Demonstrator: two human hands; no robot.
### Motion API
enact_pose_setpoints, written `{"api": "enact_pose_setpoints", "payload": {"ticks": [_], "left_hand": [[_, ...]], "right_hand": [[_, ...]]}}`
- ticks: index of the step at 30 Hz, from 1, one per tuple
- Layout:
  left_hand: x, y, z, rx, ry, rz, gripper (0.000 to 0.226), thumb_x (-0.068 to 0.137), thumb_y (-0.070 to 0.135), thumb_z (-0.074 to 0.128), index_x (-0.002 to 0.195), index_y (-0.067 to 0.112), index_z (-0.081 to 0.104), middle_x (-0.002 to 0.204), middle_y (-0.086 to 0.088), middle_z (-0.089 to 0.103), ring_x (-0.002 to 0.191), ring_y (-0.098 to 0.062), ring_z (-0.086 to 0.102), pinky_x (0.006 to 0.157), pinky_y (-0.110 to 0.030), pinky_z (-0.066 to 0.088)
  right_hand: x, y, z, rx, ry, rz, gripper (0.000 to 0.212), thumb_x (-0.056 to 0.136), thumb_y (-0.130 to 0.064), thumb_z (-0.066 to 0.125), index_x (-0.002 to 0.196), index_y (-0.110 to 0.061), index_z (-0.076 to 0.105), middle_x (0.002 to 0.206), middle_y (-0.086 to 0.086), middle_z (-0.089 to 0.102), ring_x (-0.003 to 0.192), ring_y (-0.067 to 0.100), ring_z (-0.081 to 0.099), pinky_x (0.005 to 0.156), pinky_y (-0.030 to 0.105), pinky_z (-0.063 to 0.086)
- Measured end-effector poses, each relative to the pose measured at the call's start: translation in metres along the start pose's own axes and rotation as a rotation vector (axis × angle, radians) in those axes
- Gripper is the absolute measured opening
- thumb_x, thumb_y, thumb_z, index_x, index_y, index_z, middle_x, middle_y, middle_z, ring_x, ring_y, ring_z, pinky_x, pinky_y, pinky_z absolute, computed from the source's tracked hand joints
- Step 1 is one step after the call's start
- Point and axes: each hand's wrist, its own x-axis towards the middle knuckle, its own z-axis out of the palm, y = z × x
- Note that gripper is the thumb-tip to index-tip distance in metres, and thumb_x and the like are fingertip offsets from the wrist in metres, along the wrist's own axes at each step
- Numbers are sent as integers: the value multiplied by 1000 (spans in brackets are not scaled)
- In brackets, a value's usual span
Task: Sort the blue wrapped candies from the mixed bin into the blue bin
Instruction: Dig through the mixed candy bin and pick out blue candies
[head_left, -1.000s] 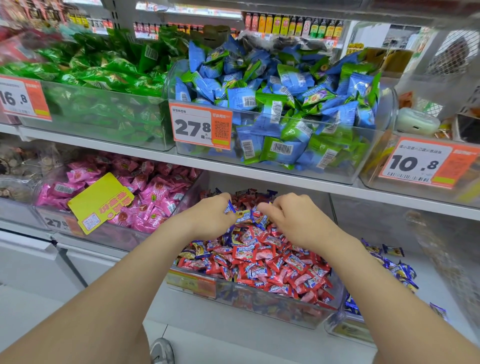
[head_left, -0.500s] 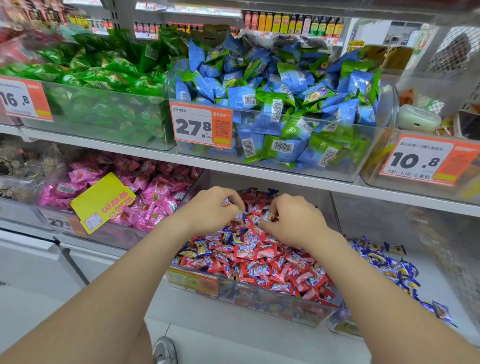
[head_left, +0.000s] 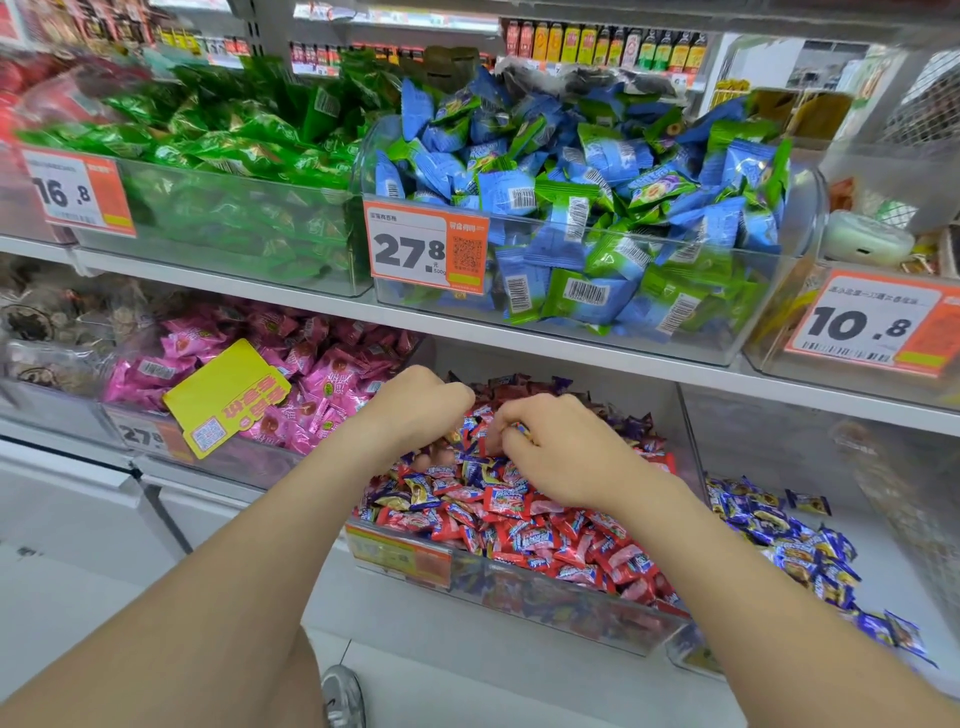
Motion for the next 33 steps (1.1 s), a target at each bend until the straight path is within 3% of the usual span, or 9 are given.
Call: {"api": "enact_pose_setpoints", "payload": {"ticks": [2, 5, 8, 11, 18, 22, 25, 29, 33], "left_hand": [[-3, 1, 0, -26, -42, -34, 23, 91, 31, 56, 85, 9, 51, 82, -9, 48, 49, -24, 64, 44, -24, 38], [-4, 1, -1, -32, -65, -55, 34, 88, 38, 69, 79, 10, 50, 74, -7, 50, 55, -25, 70, 45, -25, 42], [1, -3, -6, 21, -42, 27, 43, 84, 22, 83, 67, 14, 44, 62, -9, 46, 61, -36, 75, 46, -29, 44], [1, -10, -14, 294, 74, 158, 42, 78, 23, 90, 68, 11, 50, 52, -3, 50, 46, -26, 55, 47, -28, 43], [-3, -31, -16, 735, 45, 205, 40, 81, 49, 87, 93, 18, 65, 92, -1, 65, 81, -20, 61, 70, -36, 50], [-9, -30, -14, 852, -96, 116, 42, 87, 41, 84, 98, 13, 55, 108, -8, 65, 89, -28, 69, 77, -43, 59], [-13, -28, -14, 870, -170, 89, 48, 82, 36, 89, 103, 12, 52, 115, -7, 66, 92, -28, 71, 78, -42, 60], [-6, -28, -19, 799, -136, 144, 29, 87, 22, 81, 90, 11, 55, 99, -7, 66, 67, -20, 63, 53, -31, 49], [-7, -25, -22, 652, -84, 188, 22, 99, 23, 59, 117, 11, 63, 107, -9, 61, 57, -14, 50, 51, -27, 40]], "right_hand": [[2, -6, 6, -92, -19, -27, 30, 101, -41, 44, 110, -41, 73, 98, -4, 73, 102, 26, 65, 79, 42, 54], [2, -17, 12, -191, -59, -65, 27, 98, -57, 60, 103, -36, 76, 78, -6, 55, 88, 24, 56, 67, 36, 41], [2, -22, 18, -195, -121, -26, 20, 98, -40, 64, 86, -25, 71, 78, 1, 55, 83, 28, 56, 64, 40, 48], [8, -18, 19, -118, -69, 21, 32, 104, -30, 52, 76, -13, 49, 70, 9, 51, 67, 35, 56, 62, 45, 51], [13, -16, 4, 35, 72, 17, 13, 110, -30, 46, 104, -22, 54, 88, 1, 65, 82, 27, 64, 75, 50, 56], [12, -20, -1, 90, 110, 43, 23, 104, -19, 45, 110, -29, 64, 65, -5, 64, 69, 19, 68, 68, 42, 59], [10, -25, -5, 387, 41, 121, 22, 110, -19, 45, 113, -20, 66, 66, 4, 64, 59, 23, 75, 49, 33, 56], [12, -24, -6, 848, -60, 246, 19, 111, -14, 52, 117, -9, 70, 113, 11, 66, 72, 28, 77, 55, 33, 59], [16, -18, -6, 877, -55, 367, 34, 105, -4, 50, 119, -24, 73, 101, 14, 69, 58, 19, 57, 45, 28, 41]]}}
